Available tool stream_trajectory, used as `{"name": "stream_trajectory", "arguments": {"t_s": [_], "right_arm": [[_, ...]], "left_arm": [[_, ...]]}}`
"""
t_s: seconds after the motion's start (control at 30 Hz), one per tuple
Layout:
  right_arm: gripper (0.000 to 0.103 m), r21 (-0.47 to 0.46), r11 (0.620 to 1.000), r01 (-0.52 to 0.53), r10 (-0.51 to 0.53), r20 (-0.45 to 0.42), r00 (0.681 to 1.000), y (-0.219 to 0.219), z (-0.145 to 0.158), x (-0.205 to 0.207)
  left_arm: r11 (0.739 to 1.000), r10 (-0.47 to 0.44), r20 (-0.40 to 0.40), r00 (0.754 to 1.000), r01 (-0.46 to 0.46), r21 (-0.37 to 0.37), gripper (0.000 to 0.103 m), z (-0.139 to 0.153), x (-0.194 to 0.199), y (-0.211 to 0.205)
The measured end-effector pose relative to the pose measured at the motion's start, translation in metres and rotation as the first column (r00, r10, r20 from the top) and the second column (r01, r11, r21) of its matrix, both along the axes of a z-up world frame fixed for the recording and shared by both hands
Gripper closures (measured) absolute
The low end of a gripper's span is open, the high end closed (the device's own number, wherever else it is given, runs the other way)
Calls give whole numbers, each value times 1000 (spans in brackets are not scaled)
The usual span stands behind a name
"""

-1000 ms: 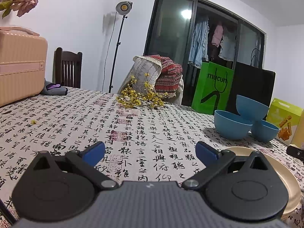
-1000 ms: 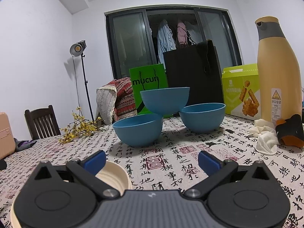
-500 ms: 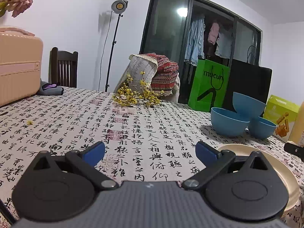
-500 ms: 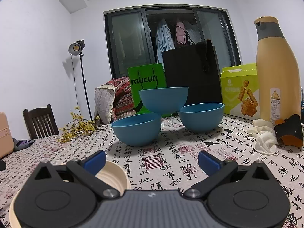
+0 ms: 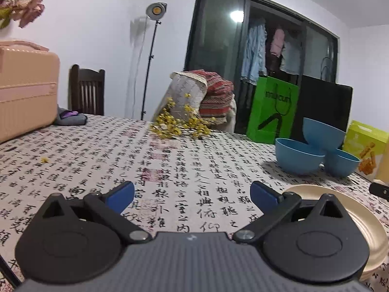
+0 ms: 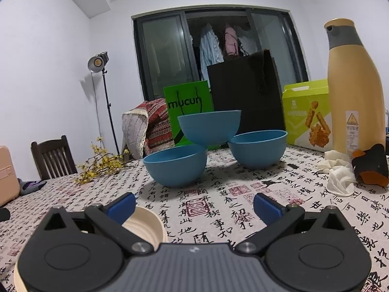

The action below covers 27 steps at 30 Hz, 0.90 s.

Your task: Organize plates and bowls

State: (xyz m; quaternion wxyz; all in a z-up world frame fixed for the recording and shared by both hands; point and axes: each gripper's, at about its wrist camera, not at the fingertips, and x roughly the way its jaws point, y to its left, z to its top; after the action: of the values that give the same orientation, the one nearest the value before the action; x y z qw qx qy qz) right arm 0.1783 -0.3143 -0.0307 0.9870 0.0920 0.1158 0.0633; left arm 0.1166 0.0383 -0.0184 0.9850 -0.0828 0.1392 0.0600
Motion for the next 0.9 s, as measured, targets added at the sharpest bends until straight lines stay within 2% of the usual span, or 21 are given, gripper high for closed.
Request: {"name": "stream_trajectory", "arguments": {"t_s": [0.13,0.33,0.5,0.63,0.9], "right_arm": [[0,-17,1000,-5,4,-35,999,0,2,4],[0,-11,1000,-2,2,-24,1000,-5,14,0],[0,-6,1000,-7,7,17,1000,-13,35,-3],[0,-50,999,-2,4,46,999,-14,55,-6],[0,-79,997,-22,23,12,1000,-18,84,0]], "left_arm": [[999,-10,-25,1000,9,-30,0,8,2,1],[998,-39,-6,999,39,-49,0,30,-2,-9],[994,-100,24,995,101,-47,0,57,-7,-28],[989,-147,48,988,148,-26,0,79,-9,-43],[974,-221,23,975,222,-38,0,117,4,-65]]}}
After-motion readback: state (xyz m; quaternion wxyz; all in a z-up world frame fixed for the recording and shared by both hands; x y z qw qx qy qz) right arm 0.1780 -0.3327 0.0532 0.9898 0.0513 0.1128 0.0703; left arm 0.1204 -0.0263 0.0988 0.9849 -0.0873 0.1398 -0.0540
